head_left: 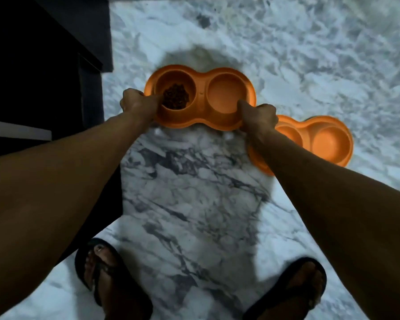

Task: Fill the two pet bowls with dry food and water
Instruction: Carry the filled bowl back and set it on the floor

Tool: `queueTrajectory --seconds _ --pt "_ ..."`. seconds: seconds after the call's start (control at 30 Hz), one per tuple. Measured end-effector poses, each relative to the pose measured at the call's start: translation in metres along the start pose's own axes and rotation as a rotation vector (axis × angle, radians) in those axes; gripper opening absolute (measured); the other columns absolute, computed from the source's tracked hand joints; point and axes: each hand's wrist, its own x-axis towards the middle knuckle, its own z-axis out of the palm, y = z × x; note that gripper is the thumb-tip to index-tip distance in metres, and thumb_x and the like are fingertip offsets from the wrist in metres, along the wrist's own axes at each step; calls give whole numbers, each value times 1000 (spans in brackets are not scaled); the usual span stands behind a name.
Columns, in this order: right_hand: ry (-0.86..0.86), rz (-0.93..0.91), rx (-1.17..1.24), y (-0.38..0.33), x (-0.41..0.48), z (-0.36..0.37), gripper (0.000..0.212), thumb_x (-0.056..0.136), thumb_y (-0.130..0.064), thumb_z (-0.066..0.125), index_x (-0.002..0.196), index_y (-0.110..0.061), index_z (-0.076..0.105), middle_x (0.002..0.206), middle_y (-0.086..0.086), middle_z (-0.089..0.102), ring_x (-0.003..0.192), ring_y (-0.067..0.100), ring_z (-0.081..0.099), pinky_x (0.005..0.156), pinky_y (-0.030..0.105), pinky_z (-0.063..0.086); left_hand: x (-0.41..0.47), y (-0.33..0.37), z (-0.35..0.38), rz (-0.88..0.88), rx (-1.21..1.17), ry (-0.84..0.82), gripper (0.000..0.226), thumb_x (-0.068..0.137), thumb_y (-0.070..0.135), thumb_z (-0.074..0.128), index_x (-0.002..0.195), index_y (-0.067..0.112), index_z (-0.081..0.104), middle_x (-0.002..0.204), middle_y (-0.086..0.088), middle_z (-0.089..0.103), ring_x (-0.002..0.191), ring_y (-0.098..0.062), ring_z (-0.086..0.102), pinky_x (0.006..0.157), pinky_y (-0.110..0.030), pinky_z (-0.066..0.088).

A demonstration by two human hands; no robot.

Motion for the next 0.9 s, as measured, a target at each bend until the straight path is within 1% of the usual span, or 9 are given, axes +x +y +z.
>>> queueTrajectory --seconds 0.07,0.13,0.37,0.43,0.53,0.6,0.7,0.83,0.9 --pt "-11 1 -11 4 7 9 60 76 -56 63 112 -8 68 107 13 72 94 27 66 62 27 42 9 -7 4 -3 2 -5 36 67 32 85 66 12 55 94 -18 69 80 -34 72 64 -52 62" --pt "-13 8 -24 9 15 14 58 82 -52 64 120 -7 64 116 11 68 92 25 60 57 27 35 12 -11 7 -4 -10 -24 35 73 28 84 67 12 54 97 -21 70 81 -35 72 64 -53 62" --pt "-13 14 -43 11 21 26 59 82 -43 69 122 -1 61 123 15 64 118 33 59 82 34 47 22 -23 16 -24 -20 1 33 75 30 82 70 12 55 88 -17 66 89 -35 72 69 -54 61" --pt "-23 10 -54 10 20 22 57 83 -44 68 121 -1 62 122 15 65 117 31 59 73 28 44 17 -21 20 -13 -23 49 34 77 36 79 88 10 60 98 -13 66 98 -32 70 78 -47 61" --pt "39 -54 -30 11 21 7 47 83 -48 62 100 -5 64 106 15 68 98 29 63 58 27 36 -4 -16 29 -80 -14 155 70 81 46 69 132 3 48 135 -14 52 121 -30 56 93 -40 52" --pt "106 -83 -19 11 22 -14 38 84 -45 59 93 -8 60 96 11 64 93 27 57 71 30 40 -27 -11 41 -94 6 239 72 85 48 63 135 1 42 140 -18 45 126 -35 51 98 -42 47" --pt "199 -89 -44 18 27 -57 40 86 -39 56 107 -7 64 114 12 65 110 31 58 90 36 45 -66 -8 66 -51 22 255 69 87 47 62 133 -1 43 137 -22 46 128 -38 47 102 -40 39" --pt "251 -61 -111 46 47 -118 45 89 -37 56 123 -7 61 133 17 55 125 37 51 100 41 45 -110 -13 116 -39 -2 50 91 67 60 55 136 2 49 139 -21 53 128 -39 49 105 -47 42" --pt "248 1 -184 66 57 -143 47 91 -34 55 129 -7 56 139 18 47 130 39 46 105 43 41 -131 -17 144 -46 21 -88 88 67 62 56 133 4 51 134 -20 55 122 -39 52 100 -48 46"
